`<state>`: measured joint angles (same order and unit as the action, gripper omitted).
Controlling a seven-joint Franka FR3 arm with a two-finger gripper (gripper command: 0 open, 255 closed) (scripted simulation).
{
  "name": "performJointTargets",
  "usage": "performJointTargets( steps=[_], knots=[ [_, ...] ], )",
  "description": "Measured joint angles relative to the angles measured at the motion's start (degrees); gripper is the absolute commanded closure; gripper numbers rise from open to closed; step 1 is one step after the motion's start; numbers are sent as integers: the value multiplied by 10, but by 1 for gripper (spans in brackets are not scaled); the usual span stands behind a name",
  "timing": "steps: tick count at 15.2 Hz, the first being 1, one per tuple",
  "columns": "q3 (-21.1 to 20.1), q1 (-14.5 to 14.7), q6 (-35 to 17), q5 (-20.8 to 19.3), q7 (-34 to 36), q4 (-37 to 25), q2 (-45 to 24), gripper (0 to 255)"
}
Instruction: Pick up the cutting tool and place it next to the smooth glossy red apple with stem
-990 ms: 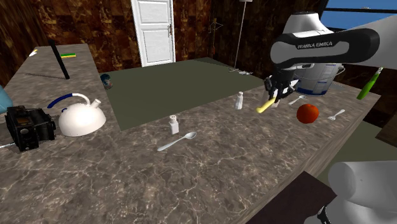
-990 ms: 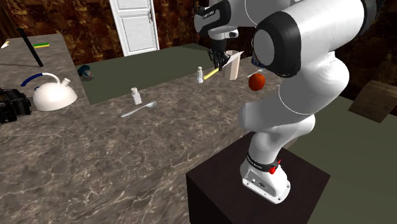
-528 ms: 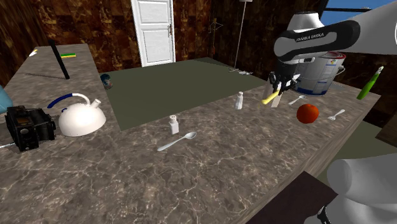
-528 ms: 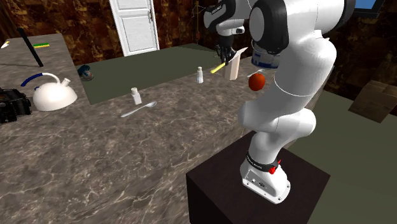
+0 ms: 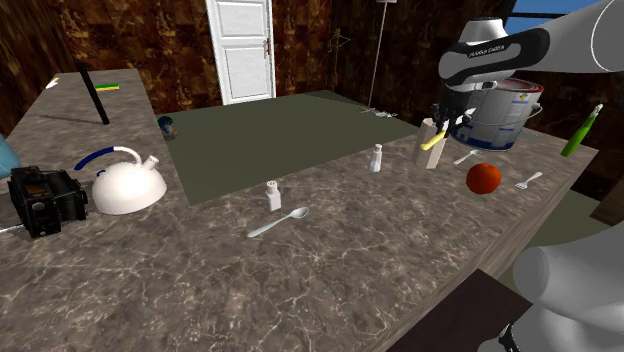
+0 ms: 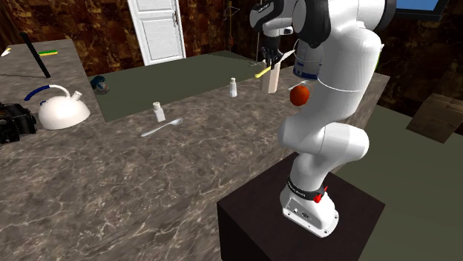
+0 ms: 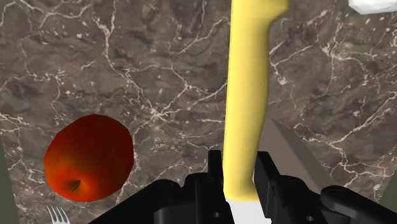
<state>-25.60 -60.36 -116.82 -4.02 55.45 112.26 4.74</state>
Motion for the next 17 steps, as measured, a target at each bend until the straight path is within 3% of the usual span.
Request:
performJointTargets(
  steps=[3, 17],
  knots=[
    [3, -6, 1, -19, -3, -39, -41, 255],
    [4, -5, -95, -43, 18, 28, -75, 255]
  ],
)
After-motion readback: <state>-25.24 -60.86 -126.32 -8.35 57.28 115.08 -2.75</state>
